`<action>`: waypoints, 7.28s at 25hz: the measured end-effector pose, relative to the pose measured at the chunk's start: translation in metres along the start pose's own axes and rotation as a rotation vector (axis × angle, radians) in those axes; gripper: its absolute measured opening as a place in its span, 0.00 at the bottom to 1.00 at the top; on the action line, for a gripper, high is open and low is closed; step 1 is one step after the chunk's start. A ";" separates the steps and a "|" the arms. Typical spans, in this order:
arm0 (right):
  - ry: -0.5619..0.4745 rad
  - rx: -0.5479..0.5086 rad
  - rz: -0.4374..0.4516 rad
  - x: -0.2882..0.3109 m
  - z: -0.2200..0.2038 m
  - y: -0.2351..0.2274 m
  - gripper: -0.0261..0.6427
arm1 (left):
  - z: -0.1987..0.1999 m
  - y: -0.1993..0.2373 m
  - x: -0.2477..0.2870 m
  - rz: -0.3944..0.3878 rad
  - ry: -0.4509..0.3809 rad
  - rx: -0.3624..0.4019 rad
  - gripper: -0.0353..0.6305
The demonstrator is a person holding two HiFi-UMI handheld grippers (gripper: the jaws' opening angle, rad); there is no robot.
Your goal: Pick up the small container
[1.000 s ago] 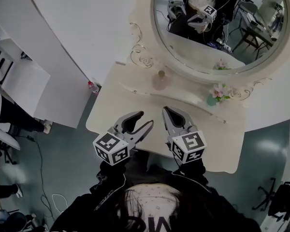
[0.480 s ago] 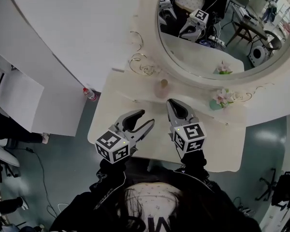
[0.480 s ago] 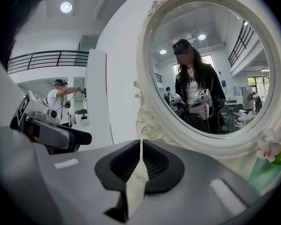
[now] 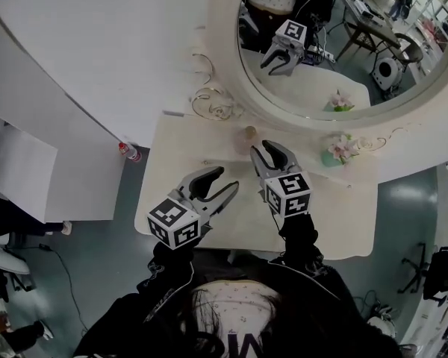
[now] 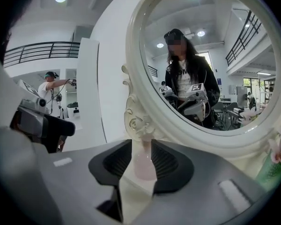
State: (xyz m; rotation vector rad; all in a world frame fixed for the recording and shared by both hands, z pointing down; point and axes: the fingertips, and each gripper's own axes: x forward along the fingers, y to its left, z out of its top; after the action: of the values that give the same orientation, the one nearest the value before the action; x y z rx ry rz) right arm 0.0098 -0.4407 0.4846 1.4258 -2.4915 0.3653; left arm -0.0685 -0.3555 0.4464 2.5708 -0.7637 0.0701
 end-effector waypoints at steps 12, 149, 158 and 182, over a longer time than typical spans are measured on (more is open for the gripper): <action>0.051 -0.032 -0.075 0.047 -0.011 -0.016 0.30 | 0.003 0.019 -0.004 -0.019 0.012 -0.012 0.36; -0.058 -0.066 0.286 -0.277 -0.014 0.164 0.25 | -0.146 -0.220 -0.056 0.066 0.099 -0.023 0.38; -0.047 -0.066 0.312 -0.286 -0.023 0.230 0.25 | -0.159 -0.226 -0.122 0.084 0.090 -0.034 0.38; 0.003 -0.126 0.384 -0.320 -0.057 0.322 0.25 | -0.202 -0.254 -0.205 0.146 0.048 -0.100 0.38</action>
State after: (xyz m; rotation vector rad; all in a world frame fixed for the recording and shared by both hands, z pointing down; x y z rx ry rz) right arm -0.1068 -0.0067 0.4015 0.8965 -2.7264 0.2717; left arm -0.0916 0.0261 0.4874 2.4078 -0.9126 0.1361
